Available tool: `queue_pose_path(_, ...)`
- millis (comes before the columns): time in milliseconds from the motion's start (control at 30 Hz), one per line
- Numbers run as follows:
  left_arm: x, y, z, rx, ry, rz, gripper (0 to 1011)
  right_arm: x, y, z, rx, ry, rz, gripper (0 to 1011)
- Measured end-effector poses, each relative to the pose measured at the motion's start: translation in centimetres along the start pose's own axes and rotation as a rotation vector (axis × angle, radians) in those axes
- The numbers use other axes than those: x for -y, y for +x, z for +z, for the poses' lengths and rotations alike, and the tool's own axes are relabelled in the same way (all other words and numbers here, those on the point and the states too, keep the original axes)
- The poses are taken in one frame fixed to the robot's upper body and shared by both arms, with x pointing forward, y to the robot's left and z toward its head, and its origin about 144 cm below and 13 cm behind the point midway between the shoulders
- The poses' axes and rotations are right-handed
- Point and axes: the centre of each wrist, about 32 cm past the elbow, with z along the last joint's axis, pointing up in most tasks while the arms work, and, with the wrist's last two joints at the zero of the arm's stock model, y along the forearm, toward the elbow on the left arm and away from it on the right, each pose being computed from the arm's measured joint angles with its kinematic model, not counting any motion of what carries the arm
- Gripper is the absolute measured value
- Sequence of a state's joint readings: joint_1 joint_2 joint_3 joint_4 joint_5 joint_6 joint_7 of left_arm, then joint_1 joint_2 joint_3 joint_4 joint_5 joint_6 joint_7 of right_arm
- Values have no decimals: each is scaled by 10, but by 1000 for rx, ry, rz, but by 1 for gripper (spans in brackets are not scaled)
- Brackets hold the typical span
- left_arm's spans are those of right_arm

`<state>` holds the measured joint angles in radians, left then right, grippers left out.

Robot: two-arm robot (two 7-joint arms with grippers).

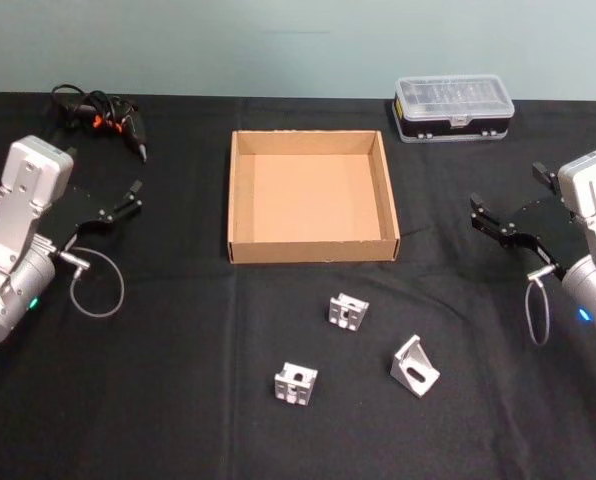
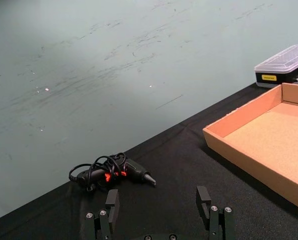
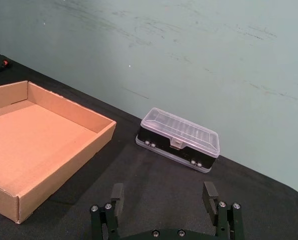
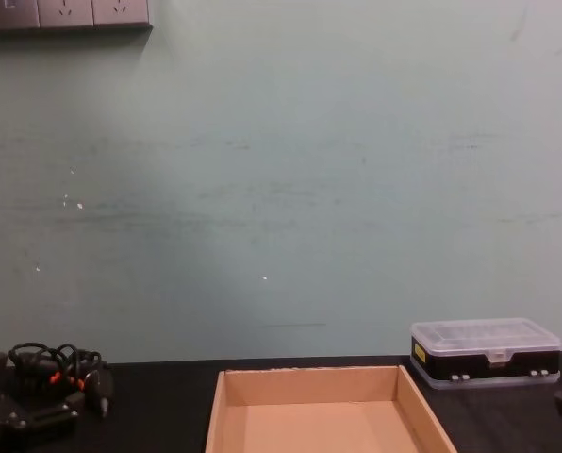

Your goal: Use one hand to pick up the angle iron from the table and place it into the box.

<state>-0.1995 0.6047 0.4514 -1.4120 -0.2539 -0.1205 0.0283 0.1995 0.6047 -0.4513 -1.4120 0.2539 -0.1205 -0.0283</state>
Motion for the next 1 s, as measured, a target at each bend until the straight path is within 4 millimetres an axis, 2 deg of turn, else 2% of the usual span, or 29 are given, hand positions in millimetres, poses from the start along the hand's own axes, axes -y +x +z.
queue_pose_path(1000,0,0,0,0,0,0,1011,0,0,0,0,0,0,1004)
